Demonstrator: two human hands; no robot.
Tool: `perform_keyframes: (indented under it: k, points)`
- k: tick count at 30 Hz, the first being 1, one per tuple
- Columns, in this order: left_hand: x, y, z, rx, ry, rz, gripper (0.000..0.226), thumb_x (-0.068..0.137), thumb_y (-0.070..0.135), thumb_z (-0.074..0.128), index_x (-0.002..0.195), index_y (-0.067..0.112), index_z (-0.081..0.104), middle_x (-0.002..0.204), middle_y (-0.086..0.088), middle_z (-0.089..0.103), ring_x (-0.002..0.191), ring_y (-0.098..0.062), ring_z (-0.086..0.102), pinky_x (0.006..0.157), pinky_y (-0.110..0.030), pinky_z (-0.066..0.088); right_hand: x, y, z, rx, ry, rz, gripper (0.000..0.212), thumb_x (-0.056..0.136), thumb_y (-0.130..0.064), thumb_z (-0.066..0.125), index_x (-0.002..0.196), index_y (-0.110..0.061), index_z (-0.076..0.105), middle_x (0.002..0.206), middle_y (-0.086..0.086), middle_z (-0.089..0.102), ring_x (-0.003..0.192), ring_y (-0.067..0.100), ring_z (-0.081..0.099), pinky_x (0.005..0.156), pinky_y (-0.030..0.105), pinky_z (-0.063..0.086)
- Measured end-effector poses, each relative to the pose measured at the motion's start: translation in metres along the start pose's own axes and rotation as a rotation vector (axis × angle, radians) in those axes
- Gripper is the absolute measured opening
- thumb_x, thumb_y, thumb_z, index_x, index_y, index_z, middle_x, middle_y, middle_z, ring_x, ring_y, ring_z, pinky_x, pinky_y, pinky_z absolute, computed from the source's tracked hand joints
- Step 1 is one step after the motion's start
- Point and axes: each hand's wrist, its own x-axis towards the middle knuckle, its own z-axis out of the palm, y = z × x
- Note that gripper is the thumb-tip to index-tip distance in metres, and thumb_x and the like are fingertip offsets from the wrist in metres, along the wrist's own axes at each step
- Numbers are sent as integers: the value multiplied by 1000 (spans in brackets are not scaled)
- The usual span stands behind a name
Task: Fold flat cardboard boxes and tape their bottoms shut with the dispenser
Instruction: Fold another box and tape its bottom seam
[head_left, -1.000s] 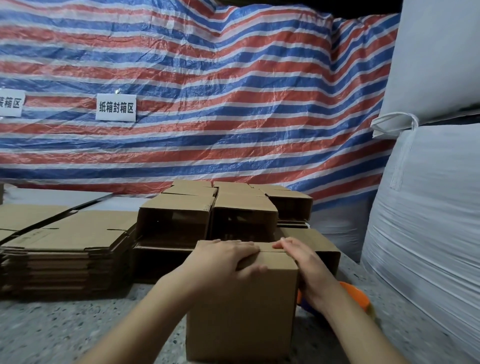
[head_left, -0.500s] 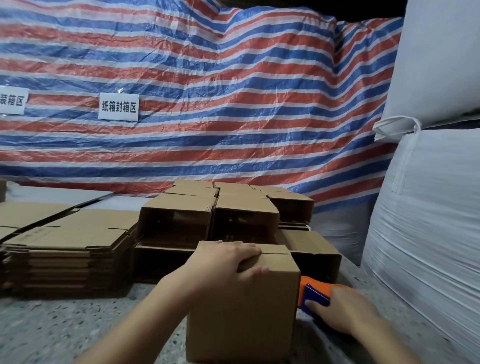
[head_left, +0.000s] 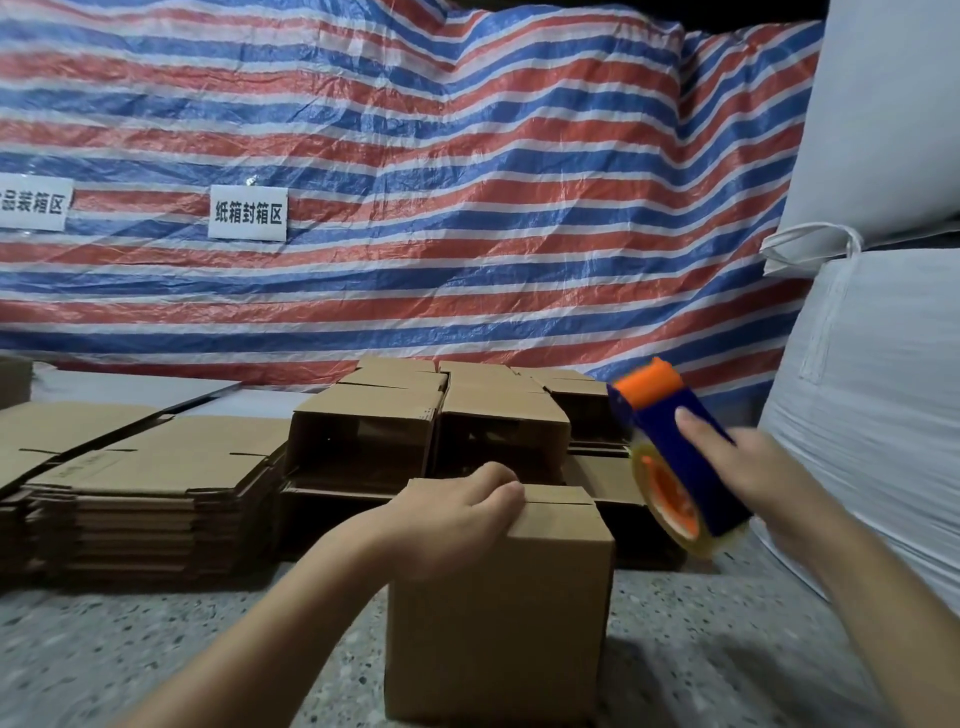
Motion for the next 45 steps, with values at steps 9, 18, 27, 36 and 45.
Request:
perform_keyframes:
  k: [9, 18, 27, 36, 45]
  points:
    - [4, -9, -7, -452, 70, -34, 49, 89, 52, 24, 114, 35, 63, 123, 11, 65, 113, -7, 58, 102, -32, 43, 23, -91, 22, 150, -570, 14, 72, 69, -71, 65, 111, -13, 67, 85, 8, 76, 68, 17, 73, 55, 25, 56]
    - [11, -15, -26, -1132, 375, -185, 57, 103, 48, 28, 77, 13, 65, 95, -13, 76, 92, -22, 73, 92, -40, 42, 40, -118, 50, -186, -711, -15, 90, 54, -79, 69, 118, -16, 67, 103, 9, 78, 91, 23, 75, 83, 35, 59]
    - [21, -7, -25, -1085, 450, -246, 29, 94, 33, 56, 111, 13, 68, 90, 0, 77, 86, -11, 74, 88, -40, 45, 41, -122, 54, -241, -749, -38, 87, 57, -80, 66, 115, -17, 68, 101, 8, 78, 84, 19, 74, 76, 31, 58]
    - [29, -7, -1, -983, 747, -304, 28, 95, 19, 50, 75, 10, 66, 65, -1, 62, 67, -15, 54, 65, -31, 43, 44, -136, 51, -411, -756, -7, 91, 52, -81, 67, 120, -19, 64, 99, 4, 79, 85, 18, 76, 71, 29, 58]
    - [33, -14, -9, -1364, 845, -490, 24, 101, 19, 43, 83, 9, 57, 80, -8, 57, 73, -19, 60, 76, -35, 59, 54, -124, 28, -537, -751, 117, 92, 50, -77, 70, 117, -14, 65, 95, 8, 79, 74, 16, 73, 68, 27, 58]
